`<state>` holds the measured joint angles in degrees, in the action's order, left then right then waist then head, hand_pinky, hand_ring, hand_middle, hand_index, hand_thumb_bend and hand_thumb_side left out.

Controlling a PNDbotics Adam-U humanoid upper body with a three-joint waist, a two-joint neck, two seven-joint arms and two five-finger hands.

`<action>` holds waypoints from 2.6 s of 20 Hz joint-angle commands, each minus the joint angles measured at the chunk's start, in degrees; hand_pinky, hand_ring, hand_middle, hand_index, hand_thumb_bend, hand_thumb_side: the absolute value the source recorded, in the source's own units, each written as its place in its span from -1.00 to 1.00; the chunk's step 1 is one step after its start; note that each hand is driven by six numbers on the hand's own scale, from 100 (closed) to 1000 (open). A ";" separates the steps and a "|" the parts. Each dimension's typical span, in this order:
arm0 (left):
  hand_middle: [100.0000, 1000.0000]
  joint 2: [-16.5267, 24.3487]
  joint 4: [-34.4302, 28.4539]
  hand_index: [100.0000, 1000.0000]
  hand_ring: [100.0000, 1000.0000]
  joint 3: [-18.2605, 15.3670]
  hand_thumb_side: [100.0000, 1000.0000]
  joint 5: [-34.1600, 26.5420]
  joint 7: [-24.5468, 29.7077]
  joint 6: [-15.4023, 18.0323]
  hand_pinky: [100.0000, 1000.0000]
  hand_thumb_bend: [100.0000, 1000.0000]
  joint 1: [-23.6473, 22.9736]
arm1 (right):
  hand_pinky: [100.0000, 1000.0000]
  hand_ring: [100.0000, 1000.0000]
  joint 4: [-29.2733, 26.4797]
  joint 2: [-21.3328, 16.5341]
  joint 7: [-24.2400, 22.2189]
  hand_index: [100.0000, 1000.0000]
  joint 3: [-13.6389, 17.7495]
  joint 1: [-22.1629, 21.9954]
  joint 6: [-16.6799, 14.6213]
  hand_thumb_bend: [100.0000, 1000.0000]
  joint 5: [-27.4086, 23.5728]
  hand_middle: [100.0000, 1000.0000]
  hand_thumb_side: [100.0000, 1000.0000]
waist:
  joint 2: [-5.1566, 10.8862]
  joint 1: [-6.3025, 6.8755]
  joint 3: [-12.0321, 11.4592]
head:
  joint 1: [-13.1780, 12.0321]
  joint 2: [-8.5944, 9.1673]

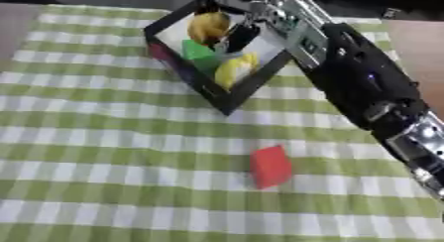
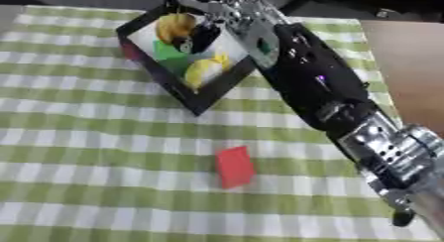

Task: Pick up objects on the table and place them in the box.

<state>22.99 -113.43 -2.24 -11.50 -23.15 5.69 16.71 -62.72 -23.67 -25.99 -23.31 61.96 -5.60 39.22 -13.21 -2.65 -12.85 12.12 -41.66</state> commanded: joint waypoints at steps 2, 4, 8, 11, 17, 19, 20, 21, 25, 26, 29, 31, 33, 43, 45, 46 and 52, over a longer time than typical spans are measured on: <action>0.52 1.13 -1.16 0.68 0.53 -0.11 0.21 -0.26 -0.03 0.02 0.70 -0.65 0.48 | 0.72 0.70 -0.74 -0.63 -0.66 0.77 1.05 1.21 -0.78 -0.29 2.08 0.54 -0.54 | -0.02 -0.43 0.20 | 0.09 0.38; 0.52 1.07 -1.16 0.68 0.53 -0.16 0.21 -0.25 -0.09 0.06 0.70 -0.65 0.33 | 0.73 0.72 -1.64 -0.76 -0.38 0.78 1.50 1.29 -0.32 -0.31 2.21 0.56 -0.52 | 0.03 -0.31 0.41 | -0.08 0.26; 0.52 1.08 -1.16 0.68 0.53 -0.42 0.21 -0.08 -0.44 -0.12 0.70 -0.66 -0.40 | 0.72 0.72 -5.24 -2.02 1.17 0.77 3.07 1.52 2.45 -0.44 -0.85 0.60 -0.53 | 0.42 -0.07 1.02 | -0.55 -0.28; 0.52 1.13 -1.16 0.68 0.52 -0.77 0.23 0.10 -1.05 -0.56 0.70 -0.67 -1.44 | 0.72 0.74 -10.07 -4.54 2.24 0.77 3.98 1.40 5.25 -0.55 -5.20 0.65 -0.52 | 0.91 -0.01 1.71 | -1.03 -0.92; 0.52 1.02 -1.16 0.68 0.52 -1.17 0.30 0.13 -2.03 -2.28 0.70 -0.69 -4.57 | 0.72 0.74 -21.81 -10.70 3.03 0.76 6.14 0.19 10.10 -0.67 -16.14 0.66 -0.54 | 1.60 0.10 3.10 | -2.07 -1.65; 0.52 0.89 -1.16 0.68 0.52 -1.37 0.31 0.16 -2.35 -2.66 0.70 -0.69 -5.46 | 0.71 0.73 -26.06 -13.05 3.58 0.75 7.23 -0.88 11.44 -0.71 -19.64 0.64 -0.57 | 1.80 0.15 3.52 | -2.33 -1.84; 0.52 0.86 -1.16 0.67 0.52 -1.48 0.31 0.17 -2.52 -2.87 0.70 -0.69 -5.91 | 0.71 0.72 -28.34 -14.43 3.87 0.74 7.67 -1.66 12.12 -0.72 -21.47 0.63 -0.58 | 1.91 0.16 3.75 | -2.49 -1.96; 0.52 0.83 -1.16 0.67 0.52 -1.57 0.32 0.14 -2.68 -3.09 0.70 -0.69 -6.25 | 0.70 0.71 -30.49 -15.71 4.06 0.74 7.92 -2.42 12.87 -0.72 -23.05 0.61 -0.60 | 1.99 0.15 3.90 | -2.58 -2.05; 0.52 0.81 -1.15 0.67 0.52 -2.20 0.34 -0.10 -3.59 -3.96 0.70 -0.70 -7.89 | 0.69 0.68 -40.12 -22.54 3.55 0.72 7.76 -7.12 14.47 -0.68 -28.24 0.56 -0.59 | 2.36 -0.03 5.01 | -3.18 -2.42; 0.52 0.78 -1.12 0.67 0.52 -2.32 0.35 -0.15 -3.78 -4.13 0.70 -0.70 -8.19 | 0.68 0.66 -43.14 -24.57 3.24 0.72 7.73 -8.88 14.76 -0.67 -29.45 0.55 -0.58 | 2.41 -0.08 5.28 | -3.22 -2.44; 0.52 0.77 -0.99 0.67 0.52 -2.52 0.36 -0.17 -4.18 -4.44 0.70 -0.70 -8.87 | 0.68 0.65 -50.46 -29.66 2.50 0.72 7.94 -13.88 14.80 -0.64 -32.31 0.54 -0.57 | 2.48 -0.15 5.89 | -3.30 -2.46; 0.52 0.75 -0.94 0.67 0.52 -2.53 0.36 -0.14 -4.28 -4.52 0.70 -0.70 -9.09 | 0.68 0.65 -51.53 -31.69 2.21 0.72 7.85 -15.88 12.78 -0.64 -33.53 0.54 -0.56 | 2.53 -0.15 6.08 | -3.26 -2.46; 0.52 0.74 -0.93 0.67 0.52 -2.52 0.36 -0.13 -4.30 -4.54 0.70 -0.70 -9.13 | 0.68 0.65 -51.79 -32.35 2.19 0.72 7.99 -16.60 11.87 -0.64 -33.96 0.54 -0.56 | 2.54 -0.15 6.10 | -3.23 -2.46; 0.51 0.45 -0.34 0.67 0.52 -2.52 0.37 0.11 -4.48 -4.77 0.70 -0.70 -10.03 | 0.67 0.64 -51.87 -36.44 -1.34 0.70 2.26 -24.99 4.34 -0.65 -34.59 0.54 -0.42 | 2.48 0.10 7.51 | -4.55 -2.46; 0.51 0.33 -0.34 0.67 0.52 -2.55 0.37 0.13 -4.55 -4.77 0.70 -0.69 -9.96 | 0.67 0.64 -51.87 -36.33 -1.83 0.71 1.54 -26.41 2.98 -0.65 -33.50 0.54 -0.40 | 2.45 0.13 7.63 | -4.56 -2.46; 0.51 0.27 -0.34 0.67 0.51 -2.53 0.37 0.14 -4.56 -4.77 0.69 -0.69 -9.94 | 0.67 0.65 -51.87 -36.13 -2.03 0.71 1.18 -27.02 2.66 -0.66 -33.04 0.54 -0.39 | 2.43 0.13 7.68 | -4.54 -2.46; 0.51 0.09 -0.21 0.67 0.51 -2.43 0.37 0.17 -4.55 -4.86 0.69 -0.68 -10.06 | 0.67 0.66 -51.87 -34.38 -3.60 0.71 -0.85 -28.78 1.90 -0.67 -31.53 0.55 -0.36 | 2.52 0.01 7.92 | -4.54 -2.46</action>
<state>22.61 -113.00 -4.13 -11.49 -27.68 0.85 6.52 -113.64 -57.26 -29.23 -24.42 32.70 -3.41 7.21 -12.50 -2.64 -5.01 7.69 -43.81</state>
